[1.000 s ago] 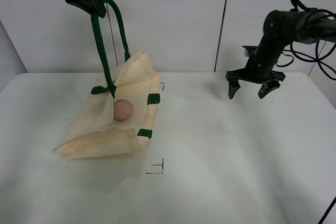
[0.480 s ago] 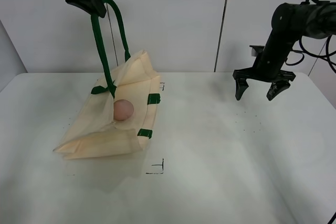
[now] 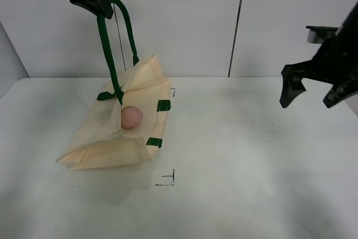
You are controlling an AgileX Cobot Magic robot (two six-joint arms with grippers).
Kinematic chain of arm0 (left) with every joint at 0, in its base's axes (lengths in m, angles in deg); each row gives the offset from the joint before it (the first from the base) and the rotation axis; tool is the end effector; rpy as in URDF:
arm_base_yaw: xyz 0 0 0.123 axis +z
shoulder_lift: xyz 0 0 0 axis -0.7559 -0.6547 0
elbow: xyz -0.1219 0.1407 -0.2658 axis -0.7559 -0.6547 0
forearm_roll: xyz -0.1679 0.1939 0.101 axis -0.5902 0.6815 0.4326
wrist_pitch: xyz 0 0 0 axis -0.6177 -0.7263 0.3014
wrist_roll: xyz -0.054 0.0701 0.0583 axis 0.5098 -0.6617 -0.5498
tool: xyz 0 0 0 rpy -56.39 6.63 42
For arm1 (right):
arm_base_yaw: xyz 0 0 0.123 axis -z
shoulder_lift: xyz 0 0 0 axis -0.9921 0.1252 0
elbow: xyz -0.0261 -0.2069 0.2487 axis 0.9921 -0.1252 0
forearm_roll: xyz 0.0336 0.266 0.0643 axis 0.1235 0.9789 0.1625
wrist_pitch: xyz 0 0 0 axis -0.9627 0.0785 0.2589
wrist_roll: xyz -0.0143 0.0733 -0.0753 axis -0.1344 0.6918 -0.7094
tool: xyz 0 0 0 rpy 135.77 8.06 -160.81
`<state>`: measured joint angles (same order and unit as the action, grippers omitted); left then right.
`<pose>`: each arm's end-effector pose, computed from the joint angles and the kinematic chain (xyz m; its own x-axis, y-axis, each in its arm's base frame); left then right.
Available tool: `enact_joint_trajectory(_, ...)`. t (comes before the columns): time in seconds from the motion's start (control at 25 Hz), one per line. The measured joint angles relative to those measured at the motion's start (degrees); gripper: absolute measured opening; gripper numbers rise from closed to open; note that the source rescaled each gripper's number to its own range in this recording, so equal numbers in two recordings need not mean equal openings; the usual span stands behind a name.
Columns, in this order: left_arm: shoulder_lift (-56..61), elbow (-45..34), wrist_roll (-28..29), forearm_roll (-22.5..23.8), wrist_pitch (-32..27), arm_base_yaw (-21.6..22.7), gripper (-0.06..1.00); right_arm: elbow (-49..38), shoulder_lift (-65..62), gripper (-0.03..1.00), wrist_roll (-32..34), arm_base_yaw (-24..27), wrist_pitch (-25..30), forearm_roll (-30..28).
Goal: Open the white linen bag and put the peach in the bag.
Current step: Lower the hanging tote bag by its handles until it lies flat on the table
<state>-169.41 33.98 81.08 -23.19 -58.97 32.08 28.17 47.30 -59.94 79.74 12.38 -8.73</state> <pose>0.4363 -0.1401 0.4476 -0.7423 0.1235 -0.6586 0.2572 0.9601 -0.1100 0.3347 0.0291 0.3143 -0.9792 -0.0642 -0.1923 -0.0849 0.9912 0.1014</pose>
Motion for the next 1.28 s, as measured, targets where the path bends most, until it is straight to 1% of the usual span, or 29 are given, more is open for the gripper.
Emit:
enact_joint_trajectory(0.12,0.00,0.00,0.00,0.00,0.00,0.00,0.00,-11.62,-11.97,1.00,0.00,0.00,0.06,-0.13)
enact_joint_trajectory(0.28,0.00,0.00,0.00,0.00,0.00,0.00,0.00,-24.96,-28.29,1.00,0.00,0.00,-0.62,-0.54)
enact_joint_trajectory(0.48,0.00,0.00,0.00,0.00,0.00,0.00,0.00,-39.94,-48.90,1.00,0.00,0.00,-6.33,-2.93)
enact_joint_trajectory(0.6,0.00,0.00,0.00,0.00,0.00,0.00,0.00,-45.75,-60.44,1.00,0.00,0.00,-9.01,-3.45)
enact_joint_trajectory(0.8,0.00,0.00,0.00,0.00,0.00,0.00,0.00,-46.87,-74.89,1.00,0.30,0.00,-10.35,-4.24)
enact_joint_trajectory(1.16,-0.45,0.00,0.00,0.00,0.00,0.00,0.00,-46.94,-88.99,1.00,1.94,0.00,-10.35,-5.28)
enact_joint_trajectory(1.28,-2.07,0.00,0.00,-0.22,0.00,0.00,0.00,-46.94,-90.71,1.00,2.13,0.00,-10.29,-5.34)
